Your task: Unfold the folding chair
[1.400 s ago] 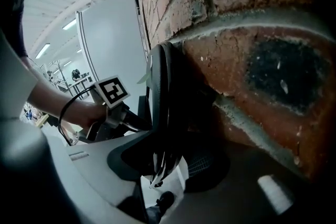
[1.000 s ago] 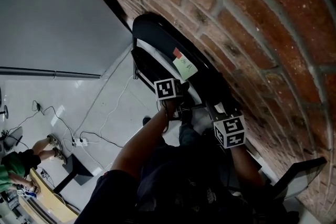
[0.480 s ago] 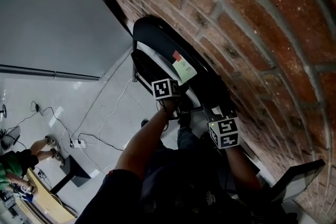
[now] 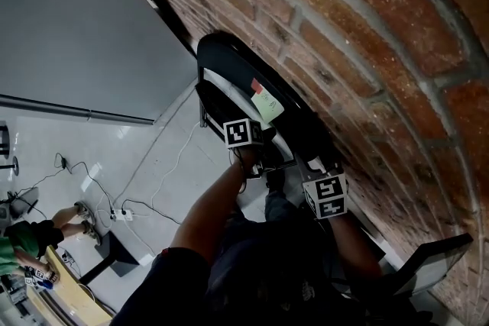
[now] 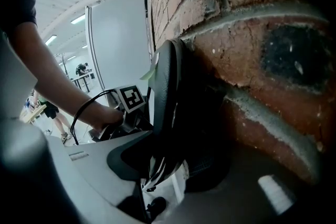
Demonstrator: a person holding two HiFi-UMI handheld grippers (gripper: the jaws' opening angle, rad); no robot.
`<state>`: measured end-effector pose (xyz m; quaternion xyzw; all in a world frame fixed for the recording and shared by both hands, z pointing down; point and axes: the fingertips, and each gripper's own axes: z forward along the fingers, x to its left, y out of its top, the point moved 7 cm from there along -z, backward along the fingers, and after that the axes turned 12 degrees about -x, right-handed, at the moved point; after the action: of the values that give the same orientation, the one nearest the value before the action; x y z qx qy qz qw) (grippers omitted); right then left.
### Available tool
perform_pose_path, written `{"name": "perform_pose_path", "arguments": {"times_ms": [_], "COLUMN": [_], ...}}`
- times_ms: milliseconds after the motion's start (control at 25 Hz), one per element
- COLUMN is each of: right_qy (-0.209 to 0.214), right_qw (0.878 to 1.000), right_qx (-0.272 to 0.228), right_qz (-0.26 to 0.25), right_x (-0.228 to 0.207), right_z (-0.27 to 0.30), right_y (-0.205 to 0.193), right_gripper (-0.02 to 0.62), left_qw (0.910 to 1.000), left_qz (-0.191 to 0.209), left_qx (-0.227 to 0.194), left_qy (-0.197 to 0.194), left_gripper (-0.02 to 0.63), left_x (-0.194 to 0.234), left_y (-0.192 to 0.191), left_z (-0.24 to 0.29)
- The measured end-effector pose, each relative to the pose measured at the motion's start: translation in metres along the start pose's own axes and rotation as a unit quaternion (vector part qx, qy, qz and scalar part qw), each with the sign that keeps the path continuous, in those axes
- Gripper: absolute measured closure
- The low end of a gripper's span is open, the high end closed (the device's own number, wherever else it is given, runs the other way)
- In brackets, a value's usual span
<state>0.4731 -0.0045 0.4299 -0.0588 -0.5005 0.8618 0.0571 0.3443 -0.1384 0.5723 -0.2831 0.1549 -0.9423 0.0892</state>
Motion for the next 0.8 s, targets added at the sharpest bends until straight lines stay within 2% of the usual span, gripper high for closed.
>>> {"name": "perform_pose_path", "arguments": {"times_ms": [360,520,800], "right_qy": [0.046,0.065,0.060], "right_qw": [0.999,0.998,0.998], "right_qx": [-0.006,0.009,0.025], "right_qz": [0.002,-0.003,-0.006], "right_x": [-0.001,-0.001,0.004], "right_z": [-0.002,0.000,-0.003], "right_y": [-0.003,-0.004,-0.006], "right_gripper": [0.436,0.440,0.442], "left_qw": [0.9997,0.9998,0.9999], "left_qz": [0.005,0.001,0.003], "left_qx": [-0.004,-0.007,-0.008], "left_qy": [0.024,0.021,0.014], "left_gripper": [0.291,0.304,0.304], "left_x": [-0.002,-0.003,0.000], "left_y": [-0.005,-0.006,-0.013], "left_z": [-0.008,-0.009,-0.014]}}
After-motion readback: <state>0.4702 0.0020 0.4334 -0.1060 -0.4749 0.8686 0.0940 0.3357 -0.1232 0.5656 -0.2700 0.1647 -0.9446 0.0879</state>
